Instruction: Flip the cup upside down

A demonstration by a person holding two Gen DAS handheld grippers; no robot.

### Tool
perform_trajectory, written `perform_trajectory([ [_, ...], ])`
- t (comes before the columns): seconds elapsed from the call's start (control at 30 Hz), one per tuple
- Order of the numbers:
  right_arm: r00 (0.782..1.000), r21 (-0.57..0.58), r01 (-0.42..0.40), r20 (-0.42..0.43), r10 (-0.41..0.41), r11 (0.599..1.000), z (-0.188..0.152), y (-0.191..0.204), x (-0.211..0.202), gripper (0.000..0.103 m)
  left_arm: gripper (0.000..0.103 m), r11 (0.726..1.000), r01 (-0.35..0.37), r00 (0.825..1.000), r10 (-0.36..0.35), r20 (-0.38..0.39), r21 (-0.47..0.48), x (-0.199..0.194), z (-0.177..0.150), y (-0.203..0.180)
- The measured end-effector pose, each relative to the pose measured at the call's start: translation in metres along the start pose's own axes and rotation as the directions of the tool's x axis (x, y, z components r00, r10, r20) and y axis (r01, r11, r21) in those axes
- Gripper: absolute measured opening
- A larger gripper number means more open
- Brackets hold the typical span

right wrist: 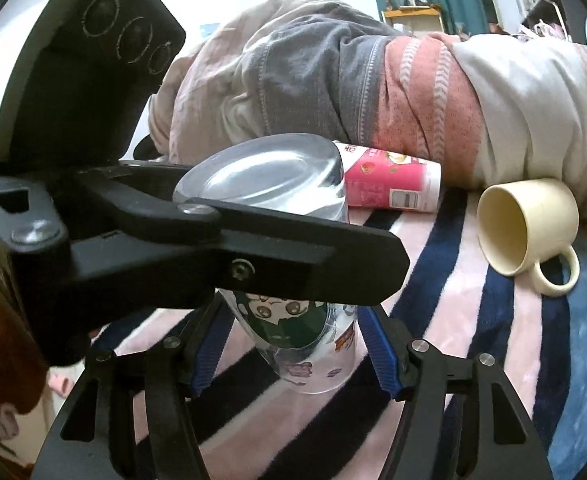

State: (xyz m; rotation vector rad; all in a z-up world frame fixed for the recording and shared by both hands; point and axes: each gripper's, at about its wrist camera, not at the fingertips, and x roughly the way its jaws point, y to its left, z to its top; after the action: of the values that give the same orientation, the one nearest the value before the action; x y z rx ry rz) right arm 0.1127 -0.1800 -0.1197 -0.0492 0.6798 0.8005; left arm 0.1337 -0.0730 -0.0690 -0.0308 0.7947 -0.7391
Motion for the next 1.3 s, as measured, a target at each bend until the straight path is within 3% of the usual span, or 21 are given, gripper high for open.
perform_trajectory([
  [0.07, 1.000, -0.013, 0.005, -0.005, -0.005, 1.000, 0.000, 0.002, 0.000, 0.060, 0.066, 1.000, -0.007, 1.000, 0.007, -0.016, -0.011, -0.001, -0.001, 0.000],
  [0.2, 1.000, -0.004, 0.005, -0.016, -0.005, 1.000, 0.001, 0.002, 0.000, 0.062, 0.080, 0.999, -0.011, 1.000, 0.012, 0.007, -0.052, -0.008, -0.001, 0.004],
  [0.4, 1.000, -0.006, 0.019, 0.000, -0.019, 1.000, 0.002, 0.003, -0.008, 0.071, 0.082, 0.998, -0.026, 0.999, 0.028, 0.036, -0.066, -0.019, -0.001, 0.005],
  [0.47, 1.000, -0.008, 0.022, 0.006, -0.022, 1.000, 0.003, 0.004, -0.011, 0.073, 0.087, 0.998, -0.031, 0.998, 0.034, 0.051, -0.059, -0.026, -0.002, 0.002],
  [0.57, 0.998, -0.016, 0.052, 0.024, -0.052, 0.999, 0.003, 0.006, -0.018, 0.083, 0.096, 0.994, -0.100, 0.991, 0.104, 0.087, -0.042, -0.041, -0.005, -0.007],
  [0.63, 0.997, -0.014, 0.068, 0.031, -0.067, 0.998, 0.003, 0.008, -0.025, 0.084, 0.103, 0.981, -0.183, 0.973, 0.190, 0.131, -0.058, -0.057, -0.008, -0.014],
  [0.7, 0.990, -0.006, 0.138, 0.018, -0.138, 0.990, 0.000, 0.012, -0.037, 0.094, 0.103, 0.958, -0.274, 0.943, 0.286, 0.170, -0.091, -0.075, -0.015, -0.023],
  [0.73, 0.984, -0.012, 0.176, 0.016, -0.176, 0.984, -0.003, 0.015, -0.043, 0.103, 0.103, 0.943, -0.317, 0.928, 0.331, 0.171, -0.104, -0.080, -0.017, -0.027],
  [0.87, 0.969, -0.051, 0.244, 0.038, -0.243, 0.968, -0.011, 0.027, -0.071, 0.103, 0.103, 0.859, -0.480, 0.858, 0.502, 0.107, -0.177, -0.094, -0.025, -0.039],
  [0.9, 0.966, -0.042, 0.257, 0.036, -0.255, 0.966, -0.011, 0.028, -0.079, 0.103, 0.103, 0.845, -0.494, 0.852, 0.517, 0.080, -0.204, -0.097, -0.027, -0.041],
  [1.03, 0.972, 0.027, 0.233, 0.012, -0.234, 0.972, -0.005, 0.028, -0.112, 0.103, 0.103, 0.836, -0.489, 0.857, 0.514, 0.044, -0.251, -0.105, -0.035, -0.045],
  [1.2, 0.975, 0.060, 0.222, 0.015, -0.223, 0.973, 0.001, 0.032, -0.141, 0.103, 0.103, 0.793, -0.550, 0.817, 0.576, 0.028, -0.263, -0.112, -0.038, -0.050],
  [1.3, 0.970, 0.066, 0.238, 0.031, -0.241, 0.969, 0.004, 0.035, -0.148, 0.103, 0.103, 0.793, -0.548, 0.818, 0.575, 0.029, -0.265, -0.113, -0.039, -0.052],
])
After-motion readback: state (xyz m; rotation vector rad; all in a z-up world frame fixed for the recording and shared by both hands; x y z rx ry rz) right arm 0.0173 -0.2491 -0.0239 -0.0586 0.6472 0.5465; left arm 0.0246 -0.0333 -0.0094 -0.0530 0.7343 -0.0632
